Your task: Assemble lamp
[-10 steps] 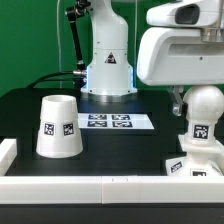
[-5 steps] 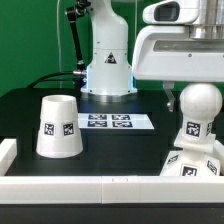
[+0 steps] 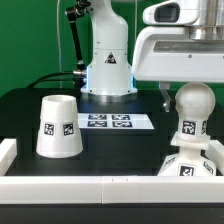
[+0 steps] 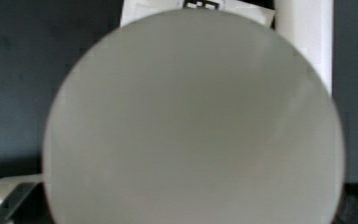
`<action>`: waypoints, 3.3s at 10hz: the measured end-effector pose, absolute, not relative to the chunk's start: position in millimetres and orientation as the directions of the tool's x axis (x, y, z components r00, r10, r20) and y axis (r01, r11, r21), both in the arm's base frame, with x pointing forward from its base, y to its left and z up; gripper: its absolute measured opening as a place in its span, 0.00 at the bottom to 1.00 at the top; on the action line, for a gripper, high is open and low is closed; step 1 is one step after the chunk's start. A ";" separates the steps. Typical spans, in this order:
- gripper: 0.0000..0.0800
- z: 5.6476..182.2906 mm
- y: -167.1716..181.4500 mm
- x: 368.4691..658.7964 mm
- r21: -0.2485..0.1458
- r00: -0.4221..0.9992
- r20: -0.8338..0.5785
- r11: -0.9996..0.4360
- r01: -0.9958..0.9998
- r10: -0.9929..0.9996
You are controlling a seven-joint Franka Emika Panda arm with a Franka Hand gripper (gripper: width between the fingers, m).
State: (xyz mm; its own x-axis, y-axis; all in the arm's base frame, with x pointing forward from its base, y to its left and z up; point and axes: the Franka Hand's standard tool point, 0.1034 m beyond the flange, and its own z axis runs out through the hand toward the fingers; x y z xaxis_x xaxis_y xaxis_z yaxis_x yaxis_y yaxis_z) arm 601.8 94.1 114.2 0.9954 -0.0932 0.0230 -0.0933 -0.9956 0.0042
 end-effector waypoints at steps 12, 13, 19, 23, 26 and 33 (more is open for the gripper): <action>0.87 110.5 22.2 491.8 -0.005 0.999 0.041 -0.999 -0.034 -0.035; 0.87 104.1 5.8 479.6 -0.003 0.999 0.028 -0.999 -0.042 -0.042; 0.87 106.3 -20.3 483.5 0.007 0.999 0.034 -1.000 -0.016 -0.016; 0.87 113.7 -68.5 474.6 0.022 0.999 0.035 -0.999 0.033 0.034; 0.87 111.0 -92.5 471.1 0.027 0.997 0.030 -0.997 0.067 0.067; 0.87 81.4 -97.3 468.8 0.052 0.997 0.011 -0.996 0.074 0.075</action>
Offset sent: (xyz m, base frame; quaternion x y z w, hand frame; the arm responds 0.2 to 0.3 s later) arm -0.0652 -0.0182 0.0174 0.0161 0.0152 0.0278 0.9994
